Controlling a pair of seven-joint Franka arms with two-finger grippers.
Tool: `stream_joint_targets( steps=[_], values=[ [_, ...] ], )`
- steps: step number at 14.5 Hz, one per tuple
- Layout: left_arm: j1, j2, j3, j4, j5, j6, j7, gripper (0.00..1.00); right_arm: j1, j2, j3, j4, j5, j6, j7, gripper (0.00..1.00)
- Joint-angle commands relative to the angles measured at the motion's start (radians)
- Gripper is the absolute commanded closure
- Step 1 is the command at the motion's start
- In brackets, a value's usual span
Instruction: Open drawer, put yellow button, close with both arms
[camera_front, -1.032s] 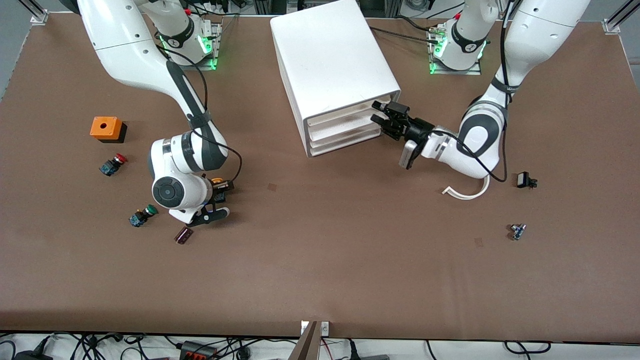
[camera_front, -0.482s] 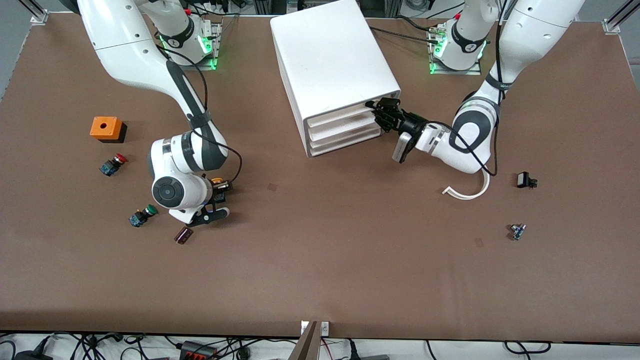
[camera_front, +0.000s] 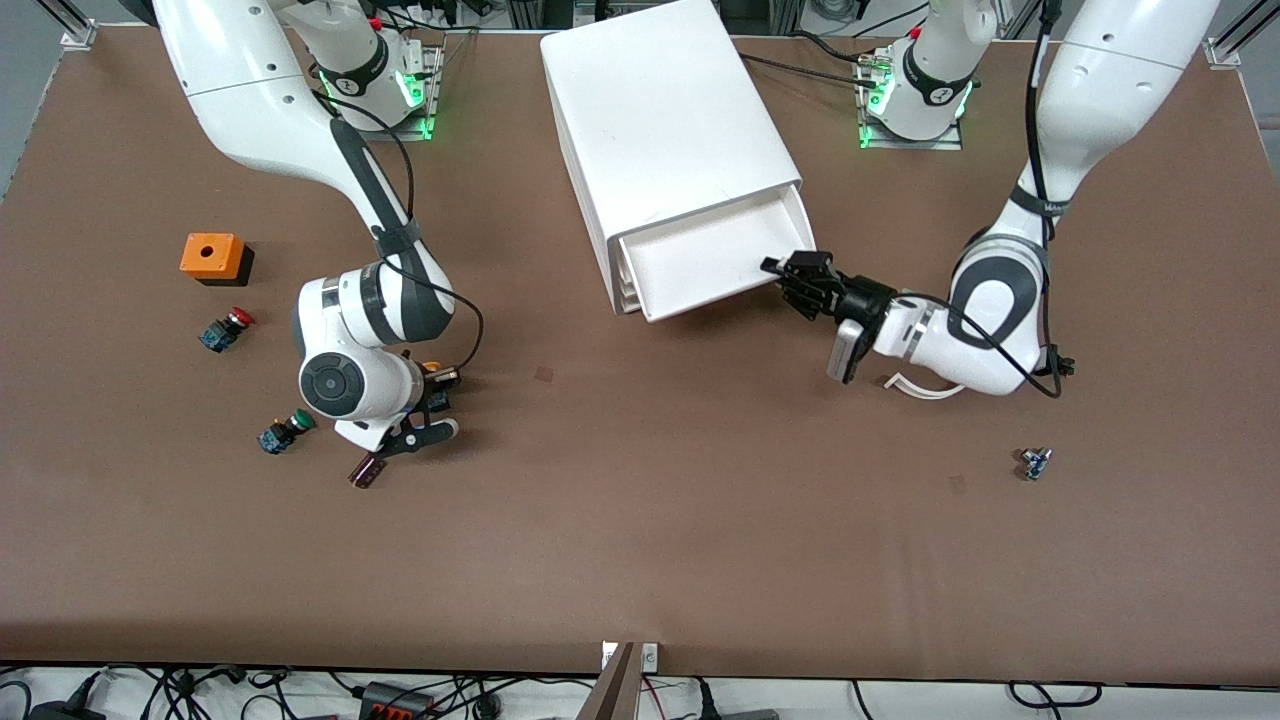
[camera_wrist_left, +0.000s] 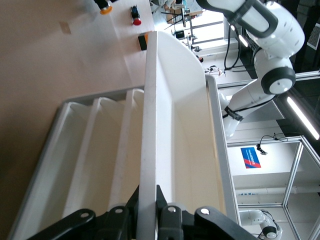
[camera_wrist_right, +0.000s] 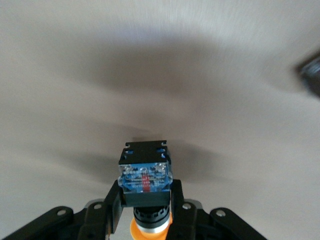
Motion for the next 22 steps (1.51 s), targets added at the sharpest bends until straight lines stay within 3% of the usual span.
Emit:
stream_joint_targets(
  steps=[1, 2, 3, 4, 6, 9, 14, 16, 22],
  values=[
    [0.002, 0.073, 0.007, 0.113, 0.026, 0.010, -0.005, 0.96, 0.001, -0.051, 0.002, 0.057, 0.015, -0.030, -0.016, 0.95],
    [0.000, 0.073, 0.009, 0.121, 0.026, 0.011, -0.006, 0.80, 0.003, -0.058, 0.002, 0.093, 0.014, -0.042, -0.016, 1.00],
    [0.002, 0.070, 0.008, 0.126, 0.026, 0.011, -0.020, 0.06, 0.004, -0.068, 0.002, 0.136, 0.012, -0.062, -0.018, 1.00],
    [0.003, 0.067, 0.011, 0.136, 0.026, 0.008, -0.038, 0.00, 0.006, -0.074, 0.002, 0.183, 0.014, -0.079, -0.018, 1.00],
    [0.026, 0.060, 0.012, 0.193, 0.069, -0.033, -0.136, 0.00, 0.033, -0.076, 0.012, 0.298, 0.005, -0.128, -0.012, 1.00],
    [0.043, 0.052, 0.011, 0.354, 0.193, -0.171, -0.444, 0.00, 0.073, -0.074, 0.010, 0.477, 0.003, -0.244, -0.009, 1.00],
    [0.121, 0.026, 0.010, 0.462, 0.256, -0.315, -0.802, 0.00, 0.154, -0.100, 0.009, 0.504, 0.008, -0.265, -0.007, 1.00],
    [0.121, -0.026, 0.011, 0.485, 0.374, -0.333, -0.865, 0.00, 0.235, -0.104, -0.002, 0.506, 0.000, -0.278, 0.029, 1.00],
    [0.088, -0.138, -0.012, 0.558, 0.904, -0.334, -1.037, 0.00, 0.378, -0.090, -0.005, 0.582, -0.064, -0.337, 0.218, 1.00]
  ],
)
